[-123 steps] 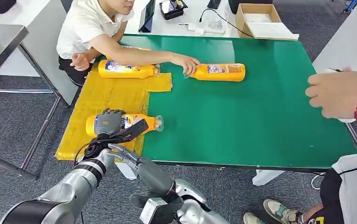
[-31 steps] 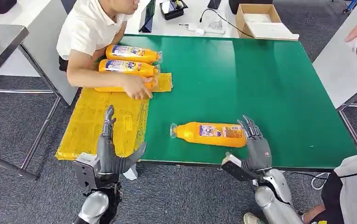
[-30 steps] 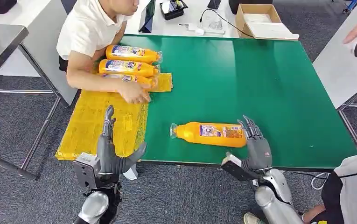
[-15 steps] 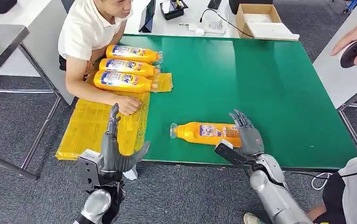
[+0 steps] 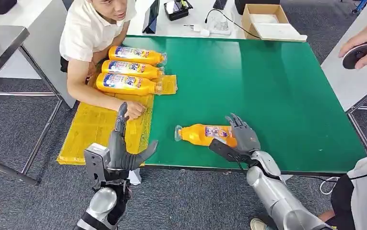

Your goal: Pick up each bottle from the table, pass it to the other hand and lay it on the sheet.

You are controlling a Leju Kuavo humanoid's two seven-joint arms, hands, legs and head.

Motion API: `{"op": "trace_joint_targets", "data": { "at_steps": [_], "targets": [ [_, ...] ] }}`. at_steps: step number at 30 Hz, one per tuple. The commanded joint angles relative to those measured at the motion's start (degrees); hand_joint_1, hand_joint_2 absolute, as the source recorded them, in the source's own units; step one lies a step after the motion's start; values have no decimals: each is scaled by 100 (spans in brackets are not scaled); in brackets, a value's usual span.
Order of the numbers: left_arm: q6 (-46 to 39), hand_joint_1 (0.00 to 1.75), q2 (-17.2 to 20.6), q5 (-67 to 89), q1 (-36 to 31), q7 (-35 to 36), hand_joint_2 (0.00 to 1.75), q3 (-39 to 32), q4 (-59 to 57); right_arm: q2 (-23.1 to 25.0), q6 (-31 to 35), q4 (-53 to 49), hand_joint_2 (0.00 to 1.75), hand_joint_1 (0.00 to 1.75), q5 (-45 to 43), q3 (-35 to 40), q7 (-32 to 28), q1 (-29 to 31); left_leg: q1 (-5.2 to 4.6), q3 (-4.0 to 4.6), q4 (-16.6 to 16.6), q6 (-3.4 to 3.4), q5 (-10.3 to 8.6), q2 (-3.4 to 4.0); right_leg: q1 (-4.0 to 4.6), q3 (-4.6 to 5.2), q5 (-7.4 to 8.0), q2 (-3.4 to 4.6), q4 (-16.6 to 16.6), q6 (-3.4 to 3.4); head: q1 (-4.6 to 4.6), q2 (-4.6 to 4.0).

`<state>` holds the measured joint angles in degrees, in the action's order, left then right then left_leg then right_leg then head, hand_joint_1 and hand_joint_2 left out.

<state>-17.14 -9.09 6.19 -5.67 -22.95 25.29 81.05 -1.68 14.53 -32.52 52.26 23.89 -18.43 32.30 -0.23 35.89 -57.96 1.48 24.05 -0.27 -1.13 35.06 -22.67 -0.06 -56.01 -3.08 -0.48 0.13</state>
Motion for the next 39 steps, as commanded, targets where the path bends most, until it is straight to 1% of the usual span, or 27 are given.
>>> {"op": "trace_joint_targets", "data": {
  "at_steps": [1,4,5,6,7,8,9,11,12,13,14,16,17,18,20,23,26,27,31,34,37,38,39],
  "targets": [
    [10,0,88,-3,-213,26,175,134,-392,67,-48,637,175,0,-12,197,27,230,5,-31,5,-9,9,-1,6,-32,-9,-3,5,13,2,0],
    [200,0,113,-155,-210,133,175,165,-413,61,-332,808,175,0,25,279,209,280,3,-25,6,-8,5,-2,4,-26,-7,-4,5,12,-2,0],
    [210,0,107,-157,-204,133,175,171,-434,46,-404,879,175,0,146,389,421,322,7,-42,4,-13,13,-1,9,-44,-13,-3,6,19,2,0],
    [226,0,105,-160,-194,141,175,169,-440,36,-439,922,175,0,238,459,588,361,4,-32,7,-9,6,-3,5,-33,-7,-5,7,12,0,0],
    [233,0,102,-159,-185,142,175,167,-440,18,-422,959,175,0,381,557,759,407,8,-53,8,-15,13,-2,10,-54,-14,-5,9,20,2,0],
    [254,0,98,-163,-168,152,175,168,-420,14,-443,1005,175,0,487,614,938,472,4,-36,6,-8,5,2,5,-35,-4,-1,8,10,-2,0],
    [278,0,97,-169,-152,169,175,160,-399,15,-519,1053,175,0,594,666,1158,534,6,-49,6,-11,9,0,7,-49,-9,-3,8,15,0,0],
    [389,0,86,-246,-138,253,175,142,-388,12,-837,1169,175,0,739,748,1548,678,3,-45,3,-7,5,9,5,-39,-3,2,6,10,2,0],
    [441,0,76,-288,-138,291,175,125,-397,32,-1031,1210,175,0,758,752,1718,728,6,-56,2,-11,9,9,8,-50,-6,2,5,16,-2,0],
    [507,0,59,-335,-160,324,175,108,-450,47,-1284,1267,175,0,772,781,1828,794,3,-48,4,-7,3,4,4,-43,-3,-3,5,11,0,0],
    [558,0,42,-378,-178,348,175,103,-485,69,-1372,1304,175,0,723,717,1948,814,5,-44,3,-5,1,0,6,-42,-1,-5,8,9,2,0],
    [681,0,15,-492,-214,391,175,86,-563,84,-1628,1383,175,136,794,758,2185,854,3,-50,5,-1,-2,-1,4,-49,-1,-5,10,9,2,0],
    [718,0,15,-510,-237,393,175,95,-596,80,-1769,1410,175,161,746,695,2297,855,5,-56,6,-1,-2,-1,6,-56,0,-5,12,7,0,0],
    [743,0,10,-533,-246,399,175,92,-613,72,-1842,1421,175,173,760,697,2376,853,7,-64,7,-4,-1,-3,8,-65,-2,-8,13,11,2,0],
    [766,0,16,-539,-259,400,175,96,-631,22,-1932,1440,175,175,823,741,2495,844,9,-73,8,-4,-1,-8,9,-77,-2,-12,16,11,0,0],
    [766,0,19,-539,-259,400,175,94,-632,18,-1932,1442,175,173,823,740,2496,840,4,-73,7,0,-4,-11,4,-73,0,-14,13,5,2,0],
    [766,0,19,-539,-259,400,175,94,-632,18,-1932,1442,175,175,823,740,2496,840,9,-88,13,-7,-3,-20,10,-92,-3,-21,21,14,2,0],
    [783,0,39,-529,-266,415,175,107,-646,18,-1998,1463,175,175,822,722,2606,832,9,-82,9,-4,-2,-16,10,-87,-1,-16,18,10,-2,0],
    [813,0,59,-525,-277,419,175,96,-662,-13,-2003,1484,175,175,827,662,2689,779,7,-85,11,-3,-3,-20,8,-90,-2,-20,19,9,0,0],
    [867,0,85,-523,-195,432,175,109,-569,3,-2026,1459,175,175,763,578,2620,711,7,-87,11,-2,-3,-18,7,-90,-2,-18,18,9,0,0],
    [868,0,116,-531,-91,435,175,122,-438,81,-1991,1331,175,175,226,138,1969,623,11,-99,15,-9,0,-19,13,-105,-4,-20,25,17,0,0],
    [892,0,111,-630,-61,422,175,115,-413,158,-2113,1245,175,175,-470,-421,1347,532,10,-96,15,-6,-1,-18,11,-102,-3,-19,24,13,0,0],
    [873,0,99,-702,-32,429,175,103,-403,163,-2001,1132,175,175,-559,-428,1125,470,7,-93,12,-4,-1,-14,8,-96,-2,-14,21,10,2,0]
  ]
}}
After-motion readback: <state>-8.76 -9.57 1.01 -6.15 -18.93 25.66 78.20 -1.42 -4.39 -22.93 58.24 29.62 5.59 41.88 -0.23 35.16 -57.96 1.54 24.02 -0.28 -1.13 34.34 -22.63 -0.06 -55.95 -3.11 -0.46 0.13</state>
